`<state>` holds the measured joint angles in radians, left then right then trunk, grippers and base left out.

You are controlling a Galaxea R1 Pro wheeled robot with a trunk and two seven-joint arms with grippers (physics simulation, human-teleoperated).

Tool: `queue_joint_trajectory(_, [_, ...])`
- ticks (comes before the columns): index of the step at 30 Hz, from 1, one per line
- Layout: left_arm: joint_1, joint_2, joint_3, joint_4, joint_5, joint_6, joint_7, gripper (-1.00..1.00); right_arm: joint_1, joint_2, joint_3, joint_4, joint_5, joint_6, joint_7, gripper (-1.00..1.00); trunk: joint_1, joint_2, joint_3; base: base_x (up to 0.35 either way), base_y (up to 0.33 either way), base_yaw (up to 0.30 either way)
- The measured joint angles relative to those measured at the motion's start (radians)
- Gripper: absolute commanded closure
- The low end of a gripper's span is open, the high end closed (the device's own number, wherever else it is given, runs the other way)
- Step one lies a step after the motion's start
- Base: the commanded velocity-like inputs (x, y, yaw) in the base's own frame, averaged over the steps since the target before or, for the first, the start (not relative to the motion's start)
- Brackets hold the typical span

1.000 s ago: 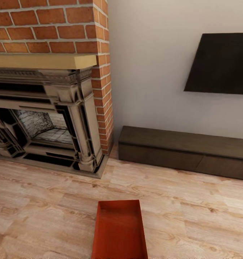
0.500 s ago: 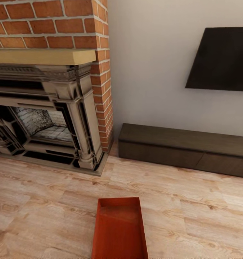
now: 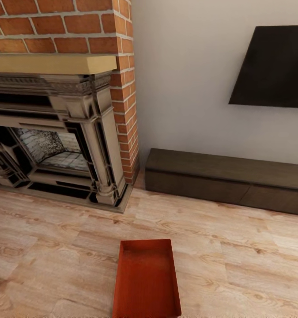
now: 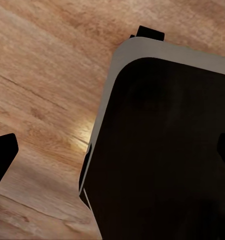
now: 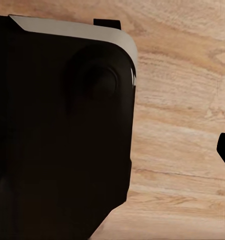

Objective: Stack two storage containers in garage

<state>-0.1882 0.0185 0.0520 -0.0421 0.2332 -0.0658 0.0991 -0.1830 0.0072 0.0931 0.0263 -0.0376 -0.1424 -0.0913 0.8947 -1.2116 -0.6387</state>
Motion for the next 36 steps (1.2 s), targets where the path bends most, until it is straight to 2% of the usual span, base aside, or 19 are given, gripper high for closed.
queue_joint_trajectory(36, [0.000,0.000,0.000,0.000,0.000,0.000,0.000,-1.00,0.000,0.002,0.000,0.000,0.000,0.000,0.000,-1.00,0.000,0.000,-0.058,0.000,0.000,0.000])
